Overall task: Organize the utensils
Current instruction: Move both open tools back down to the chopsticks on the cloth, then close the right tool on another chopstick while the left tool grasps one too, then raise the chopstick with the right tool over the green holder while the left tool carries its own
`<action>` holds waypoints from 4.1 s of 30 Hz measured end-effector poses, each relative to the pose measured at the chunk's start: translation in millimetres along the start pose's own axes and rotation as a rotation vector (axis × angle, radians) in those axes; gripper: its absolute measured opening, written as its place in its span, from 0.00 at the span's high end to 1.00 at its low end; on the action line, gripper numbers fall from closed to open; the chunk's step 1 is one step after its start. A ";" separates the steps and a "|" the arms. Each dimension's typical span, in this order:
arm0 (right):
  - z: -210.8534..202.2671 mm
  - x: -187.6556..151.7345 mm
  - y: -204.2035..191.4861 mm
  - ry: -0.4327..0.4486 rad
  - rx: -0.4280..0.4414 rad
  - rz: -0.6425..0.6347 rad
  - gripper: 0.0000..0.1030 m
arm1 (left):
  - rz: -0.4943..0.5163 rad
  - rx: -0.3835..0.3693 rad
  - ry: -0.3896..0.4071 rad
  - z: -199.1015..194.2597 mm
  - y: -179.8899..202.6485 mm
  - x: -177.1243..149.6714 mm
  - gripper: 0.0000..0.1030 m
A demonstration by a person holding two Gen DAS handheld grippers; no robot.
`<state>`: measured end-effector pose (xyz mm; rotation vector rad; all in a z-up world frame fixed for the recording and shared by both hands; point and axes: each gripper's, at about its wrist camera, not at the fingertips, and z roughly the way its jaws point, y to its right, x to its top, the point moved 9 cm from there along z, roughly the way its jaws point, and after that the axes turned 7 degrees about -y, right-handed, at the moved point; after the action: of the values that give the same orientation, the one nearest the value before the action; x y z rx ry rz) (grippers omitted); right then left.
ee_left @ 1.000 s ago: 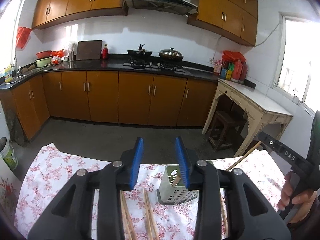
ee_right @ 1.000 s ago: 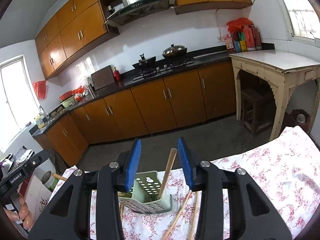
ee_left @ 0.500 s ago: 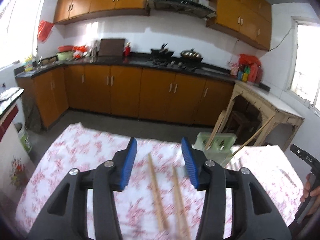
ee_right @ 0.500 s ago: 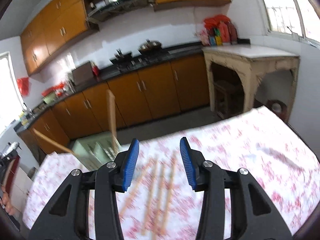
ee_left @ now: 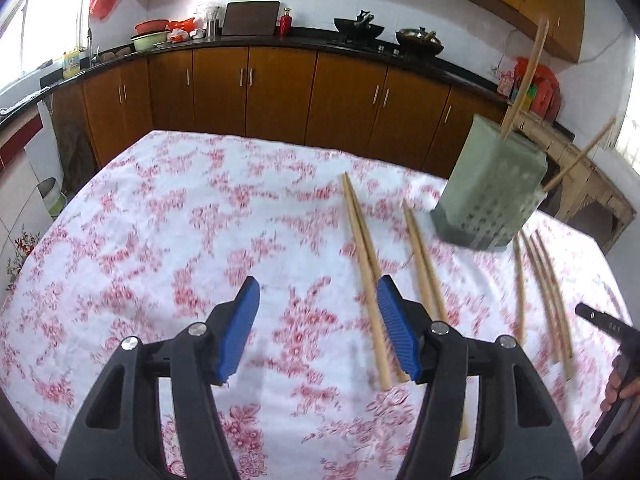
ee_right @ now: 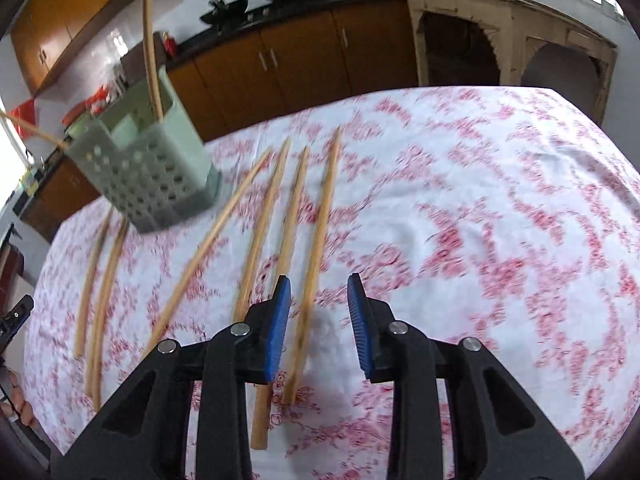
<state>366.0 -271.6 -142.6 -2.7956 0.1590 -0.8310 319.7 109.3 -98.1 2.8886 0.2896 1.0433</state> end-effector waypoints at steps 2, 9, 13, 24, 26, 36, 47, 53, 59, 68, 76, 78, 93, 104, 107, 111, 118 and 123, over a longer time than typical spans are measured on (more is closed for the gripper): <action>8.8 -4.0 -3.9 -0.012 -0.024 -0.024 0.72 | 0.004 -0.002 -0.016 4.3 3.1 -4.5 0.41; 15.7 -5.5 3.1 -0.009 -0.108 -0.055 0.93 | 0.031 -0.018 -0.088 26.2 11.3 -20.5 0.42; 12.0 0.5 28.3 0.011 -0.148 0.030 0.93 | 0.044 -0.037 -0.115 34.7 20.3 -26.4 0.45; 8.7 0.1 35.1 0.022 -0.162 0.017 0.93 | 0.066 -0.077 -0.152 50.6 37.3 -28.5 0.67; 10.8 1.5 33.0 0.022 -0.163 0.015 0.93 | 0.091 -0.060 -0.143 50.8 41.8 -26.2 0.67; 11.8 2.4 31.5 0.028 -0.175 0.008 0.93 | 0.062 -0.049 -0.167 61.5 36.2 -27.6 0.75; 7.2 -1.8 43.4 0.045 -0.193 0.048 0.93 | 0.028 -0.005 -0.166 65.9 2.2 -14.9 0.91; 5.5 -4.2 45.1 0.041 -0.179 0.039 0.92 | 0.016 -0.067 -0.162 61.2 -0.6 -19.3 0.88; 0.3 -12.7 45.0 0.029 -0.165 0.036 0.92 | 0.036 -0.070 -0.160 54.8 3.2 -25.8 0.79; -6.3 -24.3 43.2 0.034 -0.180 0.011 0.92 | 0.069 0.016 -0.133 50.3 2.7 -33.8 0.89; -22.4 -24.5 43.9 0.082 -0.153 0.018 0.93 | 0.087 0.009 -0.160 45.4 -0.9 -34.6 0.92; -33.4 -22.2 43.2 0.116 -0.148 0.017 0.93 | 0.083 0.004 -0.154 40.0 -1.9 -34.0 0.92; -116.5 17.9 44.4 0.390 -0.124 0.000 0.93 | 0.112 -0.022 0.153 -58.2 0.0 27.7 0.92; -169.9 47.5 34.4 0.543 -0.094 -0.003 0.93 | 0.108 -0.081 0.368 -132.0 14.5 77.6 0.92; -174.7 52.2 31.2 0.555 -0.081 -0.002 0.93 | 0.110 -0.084 0.391 -140.8 19.2 84.5 0.93; -178.5 55.8 25.8 0.562 -0.071 -0.005 0.93 | 0.110 -0.090 0.397 -145.1 23.1 89.2 0.93; -180.5 57.5 17.6 0.566 -0.065 -0.015 0.93 | 0.107 -0.089 0.397 -146.9 24.7 92.1 0.93; -182.6 60.2 13.2 0.565 -0.060 -0.024 0.93 | 0.107 -0.104 0.395 -149.2 27.3 93.7 0.93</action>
<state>315.3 -327.0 34.8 -2.5390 0.2418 -1.6238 299.4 99.2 78.7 2.6124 0.0924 1.5953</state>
